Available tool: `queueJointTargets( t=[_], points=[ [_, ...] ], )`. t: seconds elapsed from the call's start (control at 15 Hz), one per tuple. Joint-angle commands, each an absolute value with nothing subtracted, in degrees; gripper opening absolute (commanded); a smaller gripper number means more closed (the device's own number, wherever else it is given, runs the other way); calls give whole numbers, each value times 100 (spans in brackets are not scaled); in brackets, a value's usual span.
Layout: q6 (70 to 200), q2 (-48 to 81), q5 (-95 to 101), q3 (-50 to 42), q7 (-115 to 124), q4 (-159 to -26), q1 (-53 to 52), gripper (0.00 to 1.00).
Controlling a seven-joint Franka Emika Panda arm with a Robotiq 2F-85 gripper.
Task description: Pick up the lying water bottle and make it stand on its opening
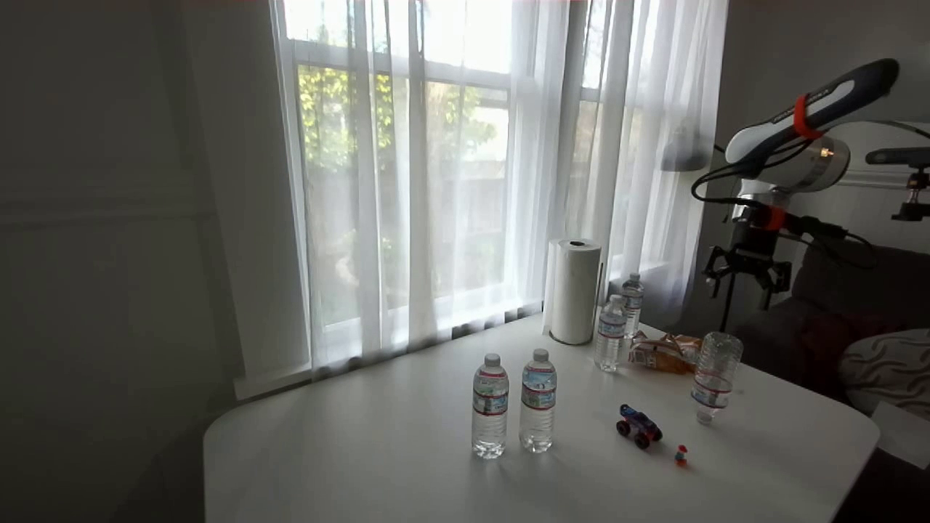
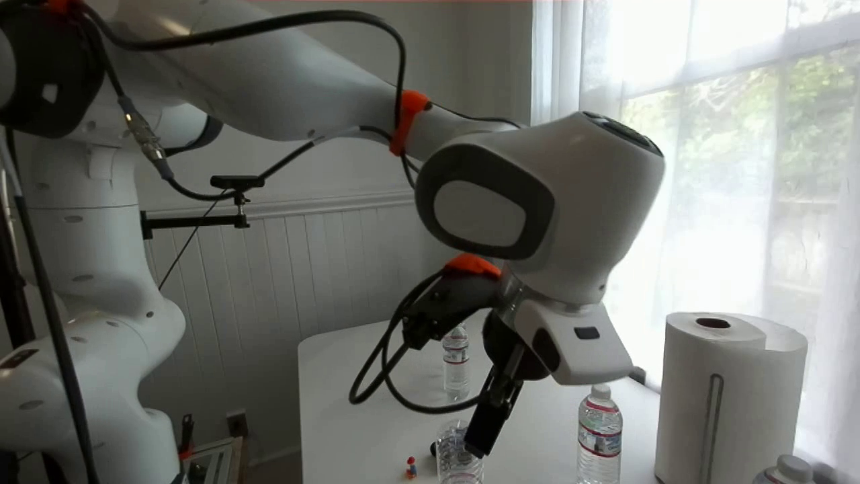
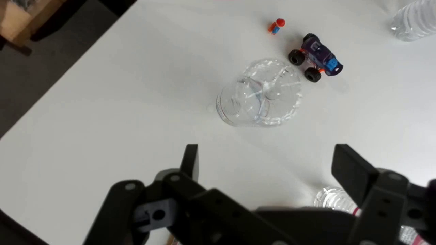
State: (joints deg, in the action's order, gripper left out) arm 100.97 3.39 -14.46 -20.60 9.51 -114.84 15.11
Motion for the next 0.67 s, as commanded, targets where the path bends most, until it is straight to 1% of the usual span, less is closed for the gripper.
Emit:
queueJointTargets(
  t=[0.0, 0.27, 0.6],
  points=[
    [11149, -679, -958, -1814, 855, -12486, 1492, 100],
    [11890, -1270, -693, -1623, 862, -13077, 1526, 100],
    [12279, -1791, -430, -1480, 852, -13537, 1558, 100]
  ],
)
